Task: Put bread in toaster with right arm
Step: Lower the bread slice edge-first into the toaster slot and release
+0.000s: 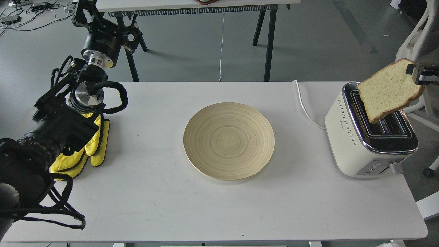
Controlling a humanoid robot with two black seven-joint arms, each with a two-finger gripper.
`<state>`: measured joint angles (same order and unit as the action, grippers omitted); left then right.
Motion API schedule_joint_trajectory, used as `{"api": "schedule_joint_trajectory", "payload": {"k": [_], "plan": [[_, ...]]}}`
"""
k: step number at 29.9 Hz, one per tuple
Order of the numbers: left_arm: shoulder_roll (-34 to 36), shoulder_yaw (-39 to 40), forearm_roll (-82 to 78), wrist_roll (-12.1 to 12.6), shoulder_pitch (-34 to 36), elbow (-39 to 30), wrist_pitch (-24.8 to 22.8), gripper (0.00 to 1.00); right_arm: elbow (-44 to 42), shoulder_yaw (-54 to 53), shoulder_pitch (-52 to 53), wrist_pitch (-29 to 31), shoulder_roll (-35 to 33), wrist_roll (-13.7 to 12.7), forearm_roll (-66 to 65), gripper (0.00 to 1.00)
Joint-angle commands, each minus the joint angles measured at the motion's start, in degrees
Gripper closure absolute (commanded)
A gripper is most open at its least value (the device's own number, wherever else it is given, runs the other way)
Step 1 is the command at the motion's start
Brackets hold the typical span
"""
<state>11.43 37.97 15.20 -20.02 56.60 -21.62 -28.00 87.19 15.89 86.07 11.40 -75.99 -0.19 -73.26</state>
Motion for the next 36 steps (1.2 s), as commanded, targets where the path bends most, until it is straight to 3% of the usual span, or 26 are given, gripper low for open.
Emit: {"api": "schedule_joint_trajectory", "payload": {"k": [1, 27, 32, 33, 36], "plan": [[0.00, 0.00, 0.00, 0.07, 0.00, -0.01, 0.00, 0.00, -2.10, -0.07, -1.69, -0.33, 0.40, -0.08, -0.39, 1.00], [0.00, 0.00, 0.00, -0.02, 0.00, -0.01, 0.00, 0.00, -4.74, -0.07, -6.53, -2.70, 4.44, -0.17, 0.13, 0.96], [0.00, -0.09, 0.00, -0.02, -0.09, -0.01, 0.00, 0.00, -4.92, -0.42, -7.93, -2.79, 5.94, -0.08, 0.13, 0.75], [0.00, 0.00, 0.00, -0.02, -0.09, -0.01, 0.00, 0.00, -4.92, -0.50, -7.94, -2.79, 6.20, -0.08, 0.13, 0.64], [0.00, 0.00, 0.00, -0.02, -0.09, -0.01, 0.00, 0.00, -4.92, -1.21, -7.85, -2.88, 6.82, 0.45, 0.13, 0.06]]}}
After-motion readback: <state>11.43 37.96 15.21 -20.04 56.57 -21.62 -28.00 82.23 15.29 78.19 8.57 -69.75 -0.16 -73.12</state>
